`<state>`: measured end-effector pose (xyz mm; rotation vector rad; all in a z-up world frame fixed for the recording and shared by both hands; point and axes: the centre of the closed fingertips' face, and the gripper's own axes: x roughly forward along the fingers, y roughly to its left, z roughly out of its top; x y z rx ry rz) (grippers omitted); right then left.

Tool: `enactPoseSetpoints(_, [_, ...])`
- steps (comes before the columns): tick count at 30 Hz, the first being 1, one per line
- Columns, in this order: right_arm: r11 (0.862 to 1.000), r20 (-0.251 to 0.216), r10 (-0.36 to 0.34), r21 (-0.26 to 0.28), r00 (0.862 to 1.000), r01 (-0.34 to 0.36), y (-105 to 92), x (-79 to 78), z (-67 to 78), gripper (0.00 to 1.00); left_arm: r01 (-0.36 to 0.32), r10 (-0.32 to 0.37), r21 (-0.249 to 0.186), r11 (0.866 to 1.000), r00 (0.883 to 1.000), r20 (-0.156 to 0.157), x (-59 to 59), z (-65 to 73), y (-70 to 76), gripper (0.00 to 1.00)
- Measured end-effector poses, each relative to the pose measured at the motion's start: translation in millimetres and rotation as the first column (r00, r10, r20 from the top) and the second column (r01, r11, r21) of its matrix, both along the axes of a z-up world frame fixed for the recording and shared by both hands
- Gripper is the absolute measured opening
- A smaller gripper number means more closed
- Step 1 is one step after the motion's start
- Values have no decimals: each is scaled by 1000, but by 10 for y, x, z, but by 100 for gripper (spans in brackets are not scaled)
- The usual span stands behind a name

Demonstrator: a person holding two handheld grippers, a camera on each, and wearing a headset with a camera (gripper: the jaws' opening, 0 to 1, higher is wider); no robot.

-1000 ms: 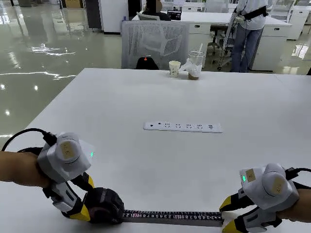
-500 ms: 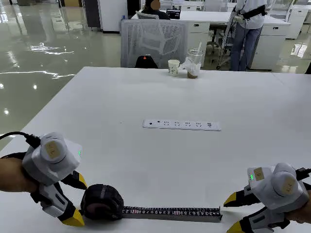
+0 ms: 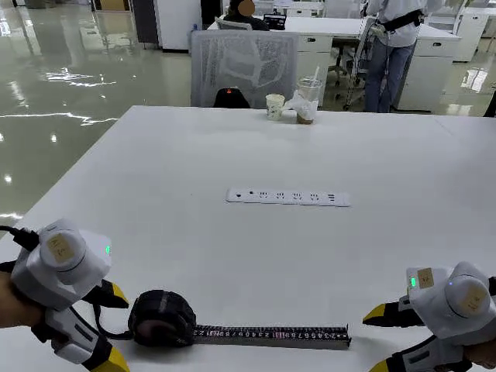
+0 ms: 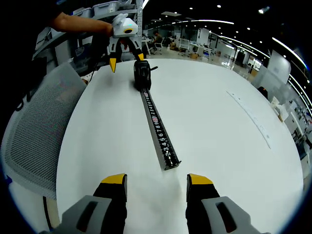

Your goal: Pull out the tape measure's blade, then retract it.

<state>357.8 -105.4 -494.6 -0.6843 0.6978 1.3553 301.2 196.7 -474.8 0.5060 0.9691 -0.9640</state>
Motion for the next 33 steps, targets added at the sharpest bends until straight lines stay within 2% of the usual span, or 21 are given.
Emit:
enactPoseSetpoints(5, [999, -7, -31, 15, 1000, 31, -1, -61, 27, 50, -44, 44, -23, 999, 999, 6, -57, 10, -8, 61])
enactPoseSetpoints(16, [992, -25, -113, 56, 993, 114, 5, -246, 62, 57, -132, 135, -79, 988, 990, 42, -146, 65, -65, 67])
enactPoseSetpoints(21, [986, -33, -148, 71, 988, 151, 20, -331, 75, 61, -179, 187, -116, 977, 980, 62, -200, 109, -96, 69])
enactPoseSetpoints(26, [981, -30, -170, 86, 985, 172, 38, -388, 109, 64, -215, 226, -141, 966, 972, 63, -291, 128, -117, 72])
enactPoseSetpoints(33, [969, -20, -219, 115, 975, 220, 58, -449, 213, 68, -274, 293, -180, 945, 952, 89, -366, 165, -141, 75])
